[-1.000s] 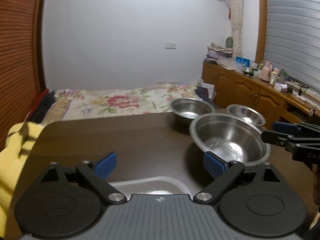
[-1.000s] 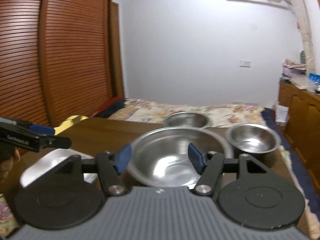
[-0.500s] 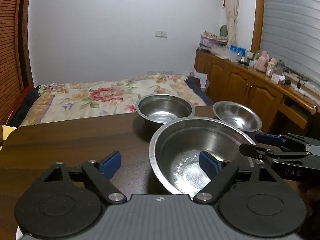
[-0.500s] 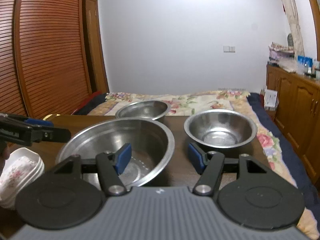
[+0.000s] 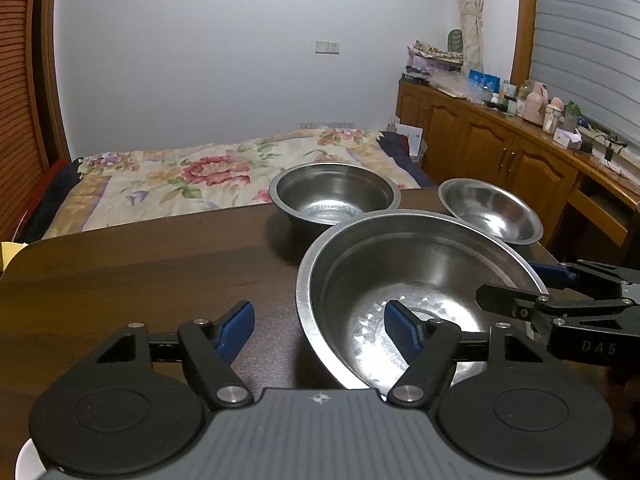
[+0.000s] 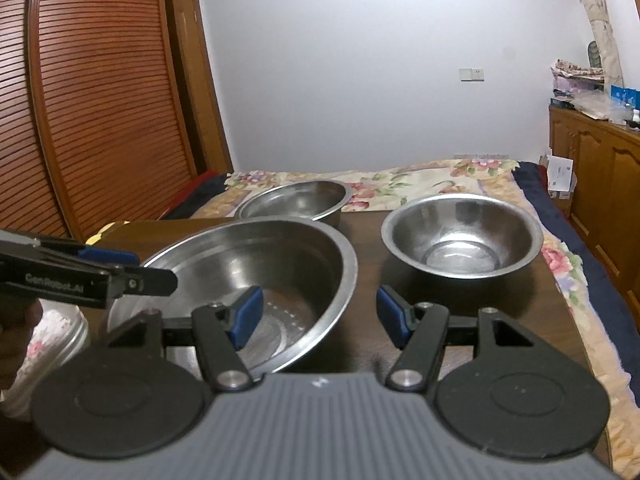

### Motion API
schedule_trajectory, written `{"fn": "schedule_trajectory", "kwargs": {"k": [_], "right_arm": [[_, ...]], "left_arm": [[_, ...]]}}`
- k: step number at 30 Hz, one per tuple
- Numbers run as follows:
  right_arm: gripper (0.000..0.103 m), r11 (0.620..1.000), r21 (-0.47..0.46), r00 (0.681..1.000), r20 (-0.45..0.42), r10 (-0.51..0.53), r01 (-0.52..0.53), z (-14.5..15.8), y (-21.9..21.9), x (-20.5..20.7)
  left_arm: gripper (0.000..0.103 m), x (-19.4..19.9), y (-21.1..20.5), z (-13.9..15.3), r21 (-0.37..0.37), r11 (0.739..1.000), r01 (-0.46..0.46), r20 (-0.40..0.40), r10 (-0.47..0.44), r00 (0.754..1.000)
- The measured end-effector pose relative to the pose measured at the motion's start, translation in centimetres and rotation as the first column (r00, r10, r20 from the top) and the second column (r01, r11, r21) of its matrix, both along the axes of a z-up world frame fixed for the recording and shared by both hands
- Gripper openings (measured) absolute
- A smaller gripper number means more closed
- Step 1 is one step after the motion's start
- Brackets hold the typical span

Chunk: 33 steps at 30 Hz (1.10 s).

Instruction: Organize plates and bowls

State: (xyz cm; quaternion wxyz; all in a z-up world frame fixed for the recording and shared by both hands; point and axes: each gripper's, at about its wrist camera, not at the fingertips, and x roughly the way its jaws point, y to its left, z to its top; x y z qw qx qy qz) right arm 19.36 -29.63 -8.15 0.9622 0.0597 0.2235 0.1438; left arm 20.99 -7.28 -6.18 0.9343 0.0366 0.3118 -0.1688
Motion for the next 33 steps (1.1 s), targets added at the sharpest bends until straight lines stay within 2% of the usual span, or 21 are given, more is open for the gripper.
{"fn": "schedule_trajectory", "kwargs": {"k": [7, 13, 17, 20, 24, 26, 33], "right_arm": [[0.063, 1.0, 0.011, 0.999, -0.027, 0.017, -0.017, -0.35, 0.28, 0.16], [0.057, 0.999, 0.037, 0.999, -0.045, 0.028, -0.026, -0.57, 0.08, 0.33], [0.052, 0.998, 0.055, 0.998, -0.052, 0.03, -0.027, -0.65, -0.06, 0.39], [0.043, 0.998, 0.062, 0.998, -0.051, 0.022, -0.018, -0.64, -0.21, 0.45], [0.036, 0.997, 0.072, 0.998, -0.052, 0.026, -0.022, -0.65, -0.28, 0.42], [0.029, 0.997, 0.073, 0.998, -0.054, 0.033, -0.03, -0.67, -0.24, 0.44], [0.026, 0.997, 0.067, 0.998, -0.048, 0.03, -0.027, -0.58, -0.3, 0.38]], "left_arm": [[0.069, 0.25, -0.23, -0.44, 0.001, 1.0, 0.01, -0.013, -0.01, 1.0], [0.065, 0.51, -0.27, -0.46, 0.002, 1.0, 0.011, -0.019, -0.011, 1.0], [0.052, 0.47, -0.37, -0.62, 0.007, 1.0, 0.01, -0.022, -0.01, 1.0], [0.046, 0.41, -0.44, -0.69, 0.009, 1.0, 0.01, -0.024, -0.009, 1.0], [0.037, 0.44, -0.46, -0.78, 0.012, 1.0, 0.015, -0.029, -0.014, 0.999], [0.034, 0.43, -0.5, -0.72, 0.011, 1.0, 0.017, -0.03, -0.017, 0.999], [0.03, 0.21, -0.46, -0.63, 0.011, 1.0, 0.02, -0.029, -0.02, 0.999]]}}
